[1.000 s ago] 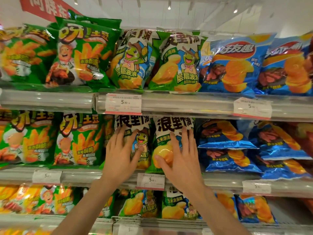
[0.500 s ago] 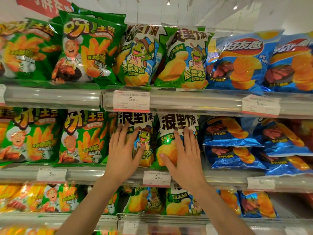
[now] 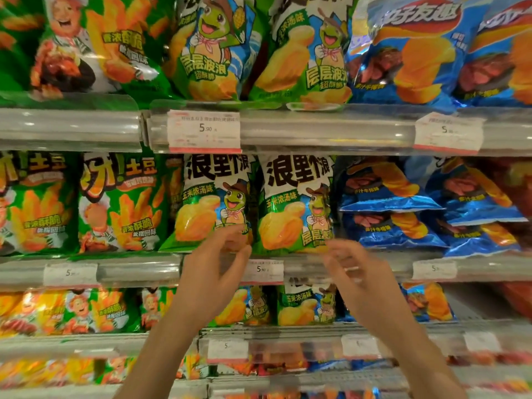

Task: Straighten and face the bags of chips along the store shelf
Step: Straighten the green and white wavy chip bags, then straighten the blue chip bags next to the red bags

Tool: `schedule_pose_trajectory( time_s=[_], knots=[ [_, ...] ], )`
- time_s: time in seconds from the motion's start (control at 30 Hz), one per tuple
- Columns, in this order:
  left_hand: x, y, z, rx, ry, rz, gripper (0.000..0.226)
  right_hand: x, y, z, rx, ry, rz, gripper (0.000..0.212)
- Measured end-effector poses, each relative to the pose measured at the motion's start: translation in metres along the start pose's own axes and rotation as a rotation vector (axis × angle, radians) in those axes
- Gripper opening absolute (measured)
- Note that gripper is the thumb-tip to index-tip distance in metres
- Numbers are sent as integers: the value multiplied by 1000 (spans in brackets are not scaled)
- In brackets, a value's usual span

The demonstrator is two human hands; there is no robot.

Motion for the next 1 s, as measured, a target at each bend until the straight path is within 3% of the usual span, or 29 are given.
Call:
schedule_pose_trajectory(
  time_s=[0.1,0.33,0.73,0.9,1.0],
  knots=[
    [-23,16,-4,134,114,-70,27,16,26,30,-63,-90,10,18],
    [-82,49,30,285,241,-5,22,87,48,86,-116,-167,6,17],
    [-136,39,111,240,255,30,21,158,37,115,-111,-153,-22,15],
    [-134,-2,132,138,143,47,30,181,10,89,-29,-55,114,8],
    [-137,-26,143,84,31,23,36,195,-23,70,86,132,196,14]
  ],
)
Point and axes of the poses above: each hand's wrist, its own y-axis away from the middle knuckle, its own x-axis out of the back of the hand, z = x × y, the point moved 10 cm from there along -y, towards the middle knuckle, and after that the axes turned 14 degrees about x, right-handed, at the moved point
